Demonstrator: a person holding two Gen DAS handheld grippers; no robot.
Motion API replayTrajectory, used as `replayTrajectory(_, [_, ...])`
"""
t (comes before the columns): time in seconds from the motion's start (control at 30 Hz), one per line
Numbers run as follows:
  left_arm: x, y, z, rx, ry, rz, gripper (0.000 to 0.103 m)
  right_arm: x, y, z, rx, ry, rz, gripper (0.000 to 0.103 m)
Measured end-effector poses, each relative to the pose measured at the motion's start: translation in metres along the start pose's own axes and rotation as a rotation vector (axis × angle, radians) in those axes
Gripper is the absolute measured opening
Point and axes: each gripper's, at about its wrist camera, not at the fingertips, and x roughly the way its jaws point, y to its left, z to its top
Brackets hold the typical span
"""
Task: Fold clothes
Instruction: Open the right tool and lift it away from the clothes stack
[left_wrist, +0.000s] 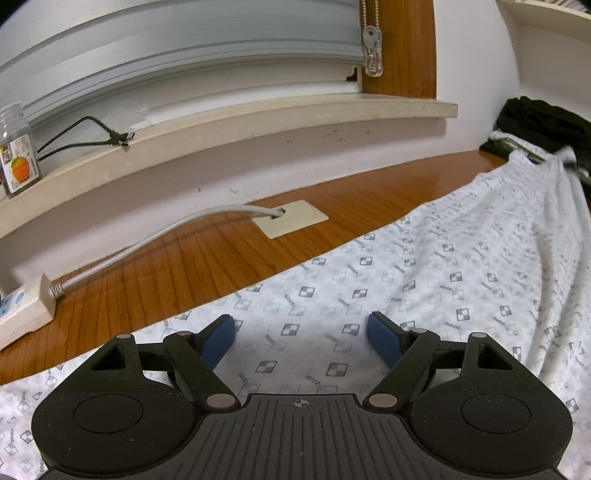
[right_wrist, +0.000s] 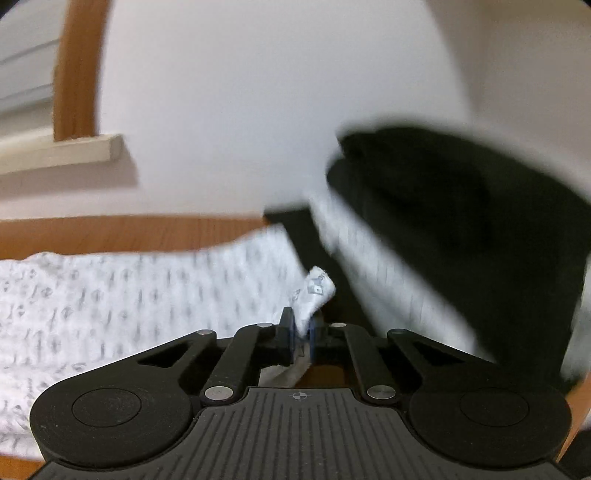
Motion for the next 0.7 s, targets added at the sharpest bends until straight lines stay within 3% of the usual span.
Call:
replayTrajectory(0.1, [0.011, -0.009, 0.009, -0.006, 0.004, 0.007, 0.082, -0.004, 0.012, 0.037, -0.154, -0.078, -0.081, 0.008])
replayTrajectory(0.2, [0.028, -0.022, 0.021, -0.003, 0.007, -0.002, 0.082, -0.011, 0.029, 0.071, -0.411, -0.174, -0.243, 0.008])
replayTrajectory(0.3, [0.039, -0.040, 0.036, -0.004, -0.023, -0.013, 0.082, -0.024, 0.022, 0.096, -0.588, -0.248, -0.413, 0.008])
replayTrajectory(0.37, [0.037, -0.045, 0.044, -0.027, -0.046, -0.057, 0.082, -0.024, -0.002, 0.104, -0.578, -0.226, -0.501, 0.010])
replayTrajectory(0.4, [0.034, -0.046, 0.046, -0.042, -0.059, -0.087, 0.082, -0.025, -0.009, 0.102, -0.551, -0.216, -0.503, 0.012])
replayTrajectory(0.5, [0.019, -0.038, 0.045, -0.063, -0.080, -0.126, 0.084, -0.030, -0.021, 0.086, -0.453, -0.198, -0.457, 0.044])
replayTrajectory(0.53, [0.014, -0.032, 0.043, -0.057, -0.087, -0.115, 0.091, -0.031, -0.024, 0.080, -0.420, -0.192, -0.441, 0.061])
replayTrajectory(0.57, [0.010, -0.026, 0.041, -0.054, -0.091, -0.105, 0.096, -0.033, -0.028, 0.075, -0.387, -0.186, -0.425, 0.070])
replayTrajectory(0.6, [0.008, -0.017, 0.039, -0.060, -0.088, -0.095, 0.100, -0.034, -0.032, 0.069, -0.355, -0.180, -0.410, 0.071])
replayTrajectory(0.7, [0.000, 0.011, 0.031, -0.078, -0.075, -0.067, 0.099, -0.039, -0.043, 0.053, -0.257, -0.162, -0.362, 0.073])
